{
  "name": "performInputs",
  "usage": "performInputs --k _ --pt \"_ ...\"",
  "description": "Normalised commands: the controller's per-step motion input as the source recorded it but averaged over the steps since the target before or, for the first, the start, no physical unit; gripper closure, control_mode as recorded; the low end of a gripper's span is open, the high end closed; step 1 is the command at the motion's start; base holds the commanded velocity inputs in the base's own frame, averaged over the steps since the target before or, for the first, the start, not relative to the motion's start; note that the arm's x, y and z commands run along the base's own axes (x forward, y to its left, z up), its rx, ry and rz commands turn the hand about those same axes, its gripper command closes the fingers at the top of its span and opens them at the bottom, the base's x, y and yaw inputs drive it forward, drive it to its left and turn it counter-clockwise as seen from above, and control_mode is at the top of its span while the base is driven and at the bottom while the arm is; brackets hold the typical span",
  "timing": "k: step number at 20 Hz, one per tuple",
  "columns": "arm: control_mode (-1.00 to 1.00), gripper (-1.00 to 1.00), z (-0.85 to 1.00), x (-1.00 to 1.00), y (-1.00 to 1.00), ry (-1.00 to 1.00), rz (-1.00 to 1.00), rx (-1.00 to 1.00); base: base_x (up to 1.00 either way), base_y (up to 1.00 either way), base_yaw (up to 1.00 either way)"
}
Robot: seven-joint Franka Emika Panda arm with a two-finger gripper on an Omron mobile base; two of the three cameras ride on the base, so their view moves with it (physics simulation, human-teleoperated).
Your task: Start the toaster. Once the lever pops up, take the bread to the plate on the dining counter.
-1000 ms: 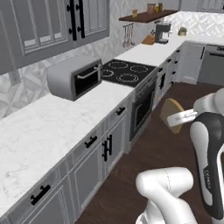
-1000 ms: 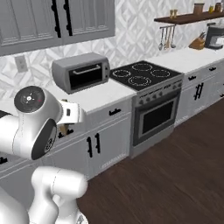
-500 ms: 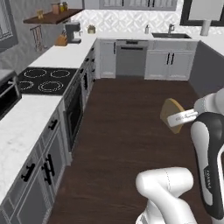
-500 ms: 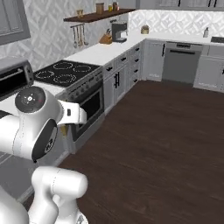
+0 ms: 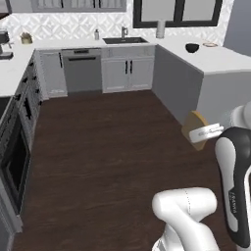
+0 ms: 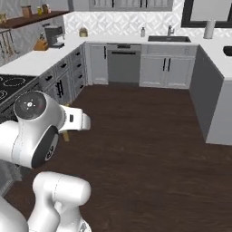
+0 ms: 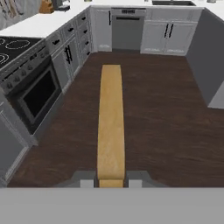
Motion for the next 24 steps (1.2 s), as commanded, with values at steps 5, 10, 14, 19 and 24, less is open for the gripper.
performInputs --k 5,10,14,19,24 --pt "1.0 1.0 0.0 0.0 0.0 0.0 0.0 0.0 1.0 -0.16 -0.26" --pt "1.0 1.0 0.0 0.0 0.0 0.0 0.0 0.0 1.0 -0.63 -0.19" --pt "1.0 1.0 0.0 0.0 0.0 0.0 0.0 0.0 1.0 -0.97 -0.23" --pt "1.0 1.0 0.0 0.0 0.0 0.0 0.0 0.0 0.91 -1.0 -0.38" --pt "1.0 1.0 0.0 0.0 0.0 0.0 0.0 0.0 0.68 -1.0 -0.48"
